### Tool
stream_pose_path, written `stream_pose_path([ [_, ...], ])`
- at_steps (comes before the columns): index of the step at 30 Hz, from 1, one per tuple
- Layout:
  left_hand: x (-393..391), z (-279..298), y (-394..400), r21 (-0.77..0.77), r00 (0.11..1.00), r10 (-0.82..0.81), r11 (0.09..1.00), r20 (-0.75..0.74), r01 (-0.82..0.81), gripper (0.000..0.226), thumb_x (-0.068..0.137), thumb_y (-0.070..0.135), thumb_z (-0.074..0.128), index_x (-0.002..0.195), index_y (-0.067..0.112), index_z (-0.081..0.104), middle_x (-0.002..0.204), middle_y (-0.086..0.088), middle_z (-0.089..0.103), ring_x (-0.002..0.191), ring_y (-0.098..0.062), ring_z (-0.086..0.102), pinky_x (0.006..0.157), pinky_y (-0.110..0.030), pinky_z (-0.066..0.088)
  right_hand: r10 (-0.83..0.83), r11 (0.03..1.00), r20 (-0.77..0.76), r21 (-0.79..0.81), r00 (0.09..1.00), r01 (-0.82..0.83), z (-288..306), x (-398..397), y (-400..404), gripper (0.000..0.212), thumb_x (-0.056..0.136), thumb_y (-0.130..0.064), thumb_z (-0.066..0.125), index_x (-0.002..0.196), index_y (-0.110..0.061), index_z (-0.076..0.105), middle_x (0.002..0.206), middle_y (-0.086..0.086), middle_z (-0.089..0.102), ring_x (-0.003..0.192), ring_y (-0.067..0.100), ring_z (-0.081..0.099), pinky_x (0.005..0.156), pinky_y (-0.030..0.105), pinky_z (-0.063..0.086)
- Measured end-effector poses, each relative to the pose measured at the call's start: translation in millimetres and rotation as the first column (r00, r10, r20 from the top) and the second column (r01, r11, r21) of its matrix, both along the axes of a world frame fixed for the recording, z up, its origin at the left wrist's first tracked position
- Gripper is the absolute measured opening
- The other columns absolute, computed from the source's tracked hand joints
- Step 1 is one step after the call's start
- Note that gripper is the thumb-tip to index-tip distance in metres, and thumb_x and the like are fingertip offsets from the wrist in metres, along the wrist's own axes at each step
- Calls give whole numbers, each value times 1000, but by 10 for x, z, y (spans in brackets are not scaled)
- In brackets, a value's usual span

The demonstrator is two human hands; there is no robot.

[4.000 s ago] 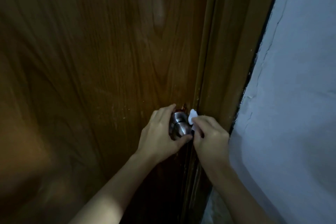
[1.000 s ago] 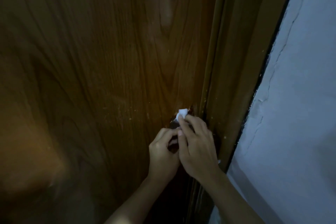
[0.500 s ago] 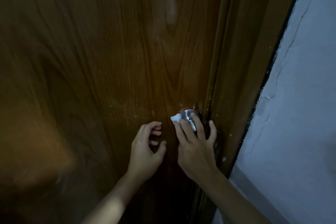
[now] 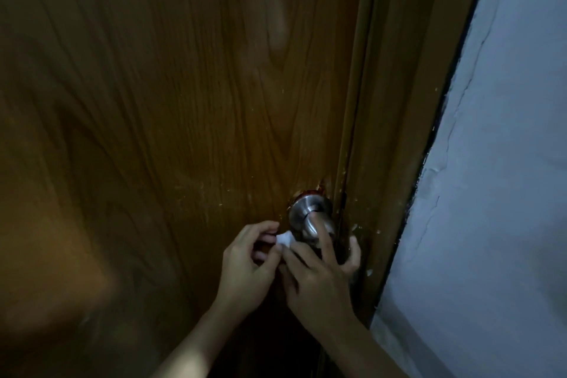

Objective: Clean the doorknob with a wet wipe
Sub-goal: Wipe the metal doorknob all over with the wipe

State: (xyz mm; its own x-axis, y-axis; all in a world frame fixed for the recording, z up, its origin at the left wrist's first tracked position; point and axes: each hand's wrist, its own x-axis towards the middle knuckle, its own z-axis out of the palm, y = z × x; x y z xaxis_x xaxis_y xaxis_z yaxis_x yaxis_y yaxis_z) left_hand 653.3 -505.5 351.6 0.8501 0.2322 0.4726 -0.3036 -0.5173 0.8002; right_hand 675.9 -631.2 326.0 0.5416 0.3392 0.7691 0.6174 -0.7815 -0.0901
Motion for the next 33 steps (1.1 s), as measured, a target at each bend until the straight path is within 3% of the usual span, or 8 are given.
stream_pose_path([
  [4, -82, -12, 6, -279, 965, -226, 943, -130, 183, 20, 83, 15, 61, 100, 23, 66, 94, -3, 70, 90, -8, 65, 74, -17, 52, 149, 940, -12, 311, 989, -138, 15, -136, -58, 16, 80, -27, 57, 86, -24, 71, 88, -11, 72, 116, 11, 46, 85, 37, 34],
  [7, -126, 35, -37, -398, 911, -404, 852, -87, 340, 20, 79, 20, 61, 93, 11, 70, 85, -12, 72, 79, -19, 67, 69, -21, 53, 284, 868, -19, 429, 959, -248, 70, -187, -120, 6, 75, -16, 69, 82, -17, 71, 82, -3, 72, 96, 5, 55, 76, 26, 49],
  [10, -113, 74, -78, -395, 913, -406, 847, -48, 356, 18, 77, 22, 62, 86, 9, 70, 79, -7, 73, 73, -18, 67, 65, -22, 53, 404, 755, -139, 609, 904, -244, 150, -217, -195, 15, 73, -10, 73, 80, -21, 65, 75, -8, 69, 76, 1, 63, 66, 18, 53],
  [13, -84, 102, -102, -390, 945, -327, 874, -27, 291, 22, 71, 28, 65, 81, 9, 70, 74, -6, 72, 66, -15, 65, 58, -21, 51, 518, 608, -285, 785, 807, -114, 220, -220, -261, 39, 75, -2, 71, 104, -27, 61, 81, -8, 68, 74, 6, 66, 63, 15, 52],
  [16, -88, 136, -133, -329, 944, -330, 893, -12, 308, 25, 72, 33, 63, 78, 11, 72, 73, -9, 72, 66, -20, 66, 56, -19, 49, 632, 567, -286, 804, 720, -179, 296, -203, -310, 34, 81, -8, 66, 109, -26, 64, 92, -11, 67, 83, 8, 66, 66, 15, 52],
  [24, -47, 262, -162, -233, 978, -208, 950, 18, 207, 33, 80, 39, 53, 54, 18, 58, 46, 7, 44, 46, -9, 40, 47, -20, 34, 493, 548, -295, 836, 818, -29, 417, -172, -395, 15, 82, -9, 64, 84, -21, 72, 63, -1, 68, 53, 7, 62, 49, 14, 46],
  [29, -3, 307, -158, -246, 987, -150, 956, 55, 159, 43, 80, 41, 53, 56, 4, 56, 45, 7, 40, 43, -5, 35, 41, -16, 29, 632, 501, -368, 865, 682, 3, 516, -185, -445, 4, 79, -19, 69, 82, -17, 70, 67, 3, 70, 52, 9, 63, 39, 18, 44],
  [33, 10, 329, -270, -239, 980, -188, 951, 63, 198, 34, 81, 36, 53, 54, 17, 58, 42, 9, 46, 41, -1, 38, 40, -13, 31, 641, 534, -381, 845, 666, -30, 522, -203, -350, 9, 72, -16, 75, 81, -17, 71, 75, -3, 72, 57, 10, 66, 41, 17, 46],
])
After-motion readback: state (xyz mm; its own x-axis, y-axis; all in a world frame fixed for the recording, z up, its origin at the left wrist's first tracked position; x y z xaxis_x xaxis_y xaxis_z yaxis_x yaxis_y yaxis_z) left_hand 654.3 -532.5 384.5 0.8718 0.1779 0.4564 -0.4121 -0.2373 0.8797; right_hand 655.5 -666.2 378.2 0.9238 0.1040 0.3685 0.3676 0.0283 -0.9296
